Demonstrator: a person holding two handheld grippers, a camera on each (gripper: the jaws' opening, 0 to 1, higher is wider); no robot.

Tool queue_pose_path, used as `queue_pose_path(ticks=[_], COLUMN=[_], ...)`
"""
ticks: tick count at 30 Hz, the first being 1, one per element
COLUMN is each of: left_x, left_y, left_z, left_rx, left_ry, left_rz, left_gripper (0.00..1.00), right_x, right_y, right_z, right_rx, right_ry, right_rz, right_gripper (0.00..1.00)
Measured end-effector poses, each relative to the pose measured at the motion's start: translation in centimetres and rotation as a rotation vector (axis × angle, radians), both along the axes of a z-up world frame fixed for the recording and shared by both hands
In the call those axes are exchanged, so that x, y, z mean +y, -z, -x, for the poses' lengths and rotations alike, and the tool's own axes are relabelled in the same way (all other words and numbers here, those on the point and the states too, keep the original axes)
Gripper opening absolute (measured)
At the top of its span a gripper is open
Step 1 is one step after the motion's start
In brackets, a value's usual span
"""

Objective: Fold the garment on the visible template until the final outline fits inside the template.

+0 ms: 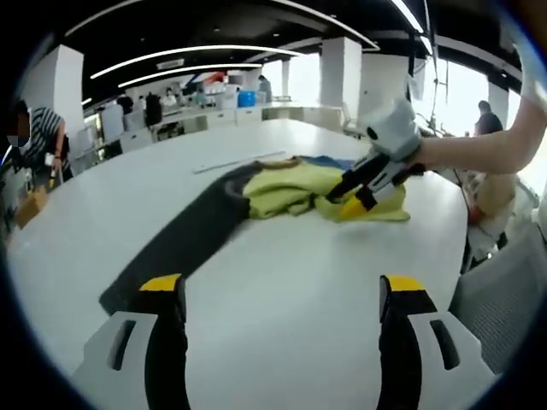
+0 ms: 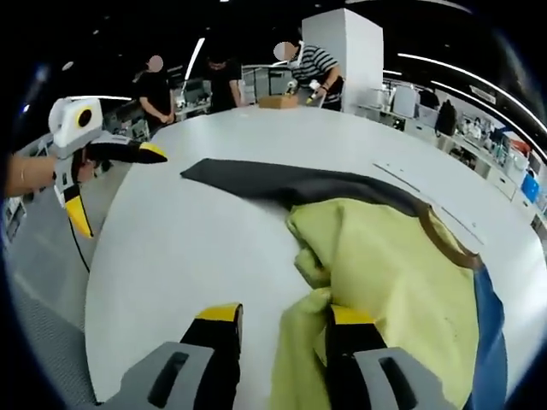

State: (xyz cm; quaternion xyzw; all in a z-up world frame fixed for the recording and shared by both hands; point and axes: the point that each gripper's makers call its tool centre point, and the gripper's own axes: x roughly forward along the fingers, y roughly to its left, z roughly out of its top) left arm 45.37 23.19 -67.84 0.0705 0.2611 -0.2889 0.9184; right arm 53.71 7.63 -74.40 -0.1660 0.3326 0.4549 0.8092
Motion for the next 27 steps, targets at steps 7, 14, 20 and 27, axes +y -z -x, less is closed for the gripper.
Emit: queue_pose_path(ticks=[7,14,20,27], left_x=[0.1,0.2,-0.2,-0.6], left_y=[0.4,0.5,0.4,0.0], left_z=[0.2,0.2,0.1,-0.1], left_rx=[0.011,0.019,0.011,0.000], left_ry=[-0.003,-0.007,0.002,0.010], left_rz=[-0.001,0.000,0.002,0.023], left_gripper=[0.89,0.87,0.86,0.86], right_x=[-0.6,-1.0,-1.4,-1.4], right_y=[0.8,1.3,1.2,-1.2], right_z=[-0.9,-1.6,-1.7,-1.2], right_rx=[-0.036,-0.033,-0.038,-0.050], right_ry=[0.030,0.070,0.063,0.027], right_rz=[0.052,0.057,0.068,0.024], right_gripper=[0.20,0.09,0.00,0.00])
